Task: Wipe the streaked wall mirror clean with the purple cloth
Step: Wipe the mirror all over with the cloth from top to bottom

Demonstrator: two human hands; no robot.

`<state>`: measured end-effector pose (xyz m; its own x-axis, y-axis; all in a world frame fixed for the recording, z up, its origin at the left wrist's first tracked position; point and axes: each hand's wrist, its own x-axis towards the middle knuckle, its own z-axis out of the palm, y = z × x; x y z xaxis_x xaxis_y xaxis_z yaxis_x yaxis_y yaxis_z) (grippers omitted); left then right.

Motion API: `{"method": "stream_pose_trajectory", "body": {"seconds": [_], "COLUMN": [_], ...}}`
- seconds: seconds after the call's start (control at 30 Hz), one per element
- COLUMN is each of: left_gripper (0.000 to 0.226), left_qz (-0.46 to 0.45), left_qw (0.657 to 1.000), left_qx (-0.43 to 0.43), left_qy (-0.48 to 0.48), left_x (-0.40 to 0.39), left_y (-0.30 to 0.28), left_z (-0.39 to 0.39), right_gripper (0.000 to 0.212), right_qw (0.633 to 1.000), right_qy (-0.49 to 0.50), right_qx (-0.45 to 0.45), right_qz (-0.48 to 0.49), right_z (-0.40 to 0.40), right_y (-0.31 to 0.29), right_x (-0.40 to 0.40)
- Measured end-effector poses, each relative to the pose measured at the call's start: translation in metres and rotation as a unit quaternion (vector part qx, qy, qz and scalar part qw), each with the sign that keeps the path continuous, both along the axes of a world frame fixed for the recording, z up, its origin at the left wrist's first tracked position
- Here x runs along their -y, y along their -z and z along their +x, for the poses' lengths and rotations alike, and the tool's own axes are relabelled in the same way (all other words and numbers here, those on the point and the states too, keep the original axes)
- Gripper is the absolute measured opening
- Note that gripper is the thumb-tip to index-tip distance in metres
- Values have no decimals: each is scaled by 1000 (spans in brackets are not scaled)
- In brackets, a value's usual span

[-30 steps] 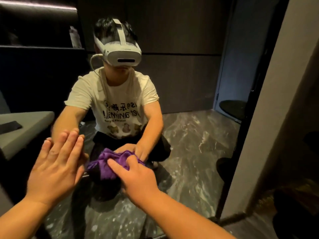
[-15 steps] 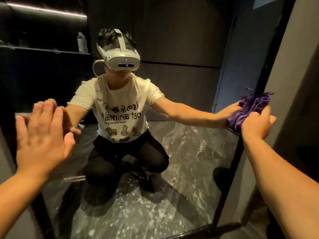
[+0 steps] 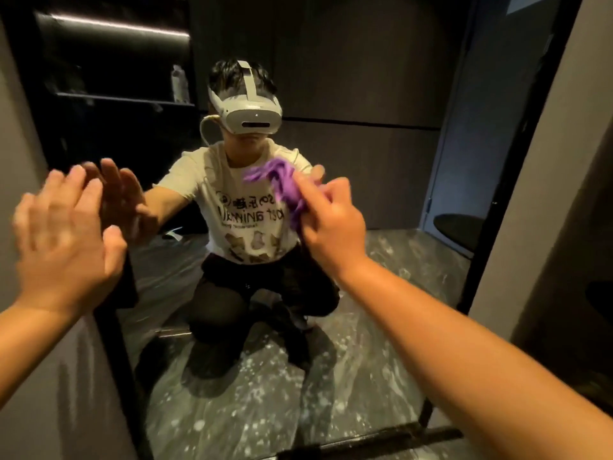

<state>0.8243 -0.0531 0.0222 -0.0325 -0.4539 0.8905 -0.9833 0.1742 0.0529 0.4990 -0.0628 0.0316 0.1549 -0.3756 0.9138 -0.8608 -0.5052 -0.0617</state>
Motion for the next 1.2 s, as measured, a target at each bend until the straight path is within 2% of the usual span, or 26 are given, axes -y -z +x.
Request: {"method": "stream_pose_trajectory", "body": {"seconds": [0.03, 0.1, 0.23, 0.33, 0.43, 0.5, 0.57, 0.6, 0.67, 0.73, 0.8, 0.83, 0.87, 0.9, 0.93, 0.97, 1.0, 1.03, 1.07, 1.1, 1.2], "left_gripper": [62, 64, 70, 71, 70, 71, 71, 72, 72, 72, 71, 70, 69, 69, 68, 68, 68, 69, 69, 70, 69], "left_qz": [-8, -13, 10, 26, 7, -3, -15, -26, -51, -69, -83, -90, -95, -98, -102, -101, -96, -89, -86, -85, -101], "left_qw": [1000, 998, 995, 996, 997, 997, 997, 997, 997, 996, 995, 995, 994, 994, 994, 994, 994, 994, 994, 994, 993], "left_qx": [-26, -66, -97, -85, -75, -76, -74, -69, -63, -59, -54, -50, -45, -42, -41, -46, -51, -56, -60, -63, -63], "left_qy": [-1, -15, -15, -3, 7, 15, 18, 19, 17, 15, 4, 0, -1, -1, -5, -8, -7, -4, -4, -2, -3], "left_x": [3, 9, 9, 19, 28, 35, 41, 44, 51, 55, 58, 59, 60, 61, 61, 60, 60, 59, 58, 57, 57], "left_y": [3, 11, 12, 8, 10, 15, 21, 24, 28, 30, 31, 31, 31, 31, 31, 31, 32, 32, 32, 32, 32], "left_z": [11, 27, 23, 20, 18, 17, 15, 14, 13, 12, 14, 15, 15, 15, 15, 15, 15, 15, 14, 12, 12], "right_gripper": [54, 50, 43, 39, 41, 33, 21, 25, 26, 15, 27, 31, 27, 19, 24, 32, 30, 18, 19, 28, 33], "right_qw": [998, 995, 989, 982, 965, 962, 987, 988, 958, 900, 846, 843, 861, 899, 928, 954, 977, 994, 997, 992, 986], "right_qy": [18, 56, 96, 107, 82, 37, -27, -38, -87, -97, -86, -84, -52, -50, -39, -8, 15, 15, 33, 72, 124], "right_qx": [49, 60, -4, -67, -176, -193, -135, -147, -265, -415, -506, -498, -460, -392, -325, -272, -192, -104, -60, -62, -64], "right_qz": [-32, -53, -108, -143, -176, -189, -81, -11, 70, 90, 143, 185, 210, 191, 178, 126, 87, 42, -26, -87, -91], "right_z": [-7, -9, 14, 35, 40, 43, 48, 48, 30, -15, -46, -48, -41, -30, -21, -21, -24, -31, -37, -42, -29], "right_y": [-26, -73, -104, -95, -53, -17, 29, 59, 136, 205, 245, 245, 226, 196, 168, 137, 103, 74, 52, 46, 96], "right_x": [5, 9, 17, 22, 33, 36, 34, 31, 28, 25, 24, 22, 13, 7, 9, 9, 10, 11, 13, 17, 25]}}
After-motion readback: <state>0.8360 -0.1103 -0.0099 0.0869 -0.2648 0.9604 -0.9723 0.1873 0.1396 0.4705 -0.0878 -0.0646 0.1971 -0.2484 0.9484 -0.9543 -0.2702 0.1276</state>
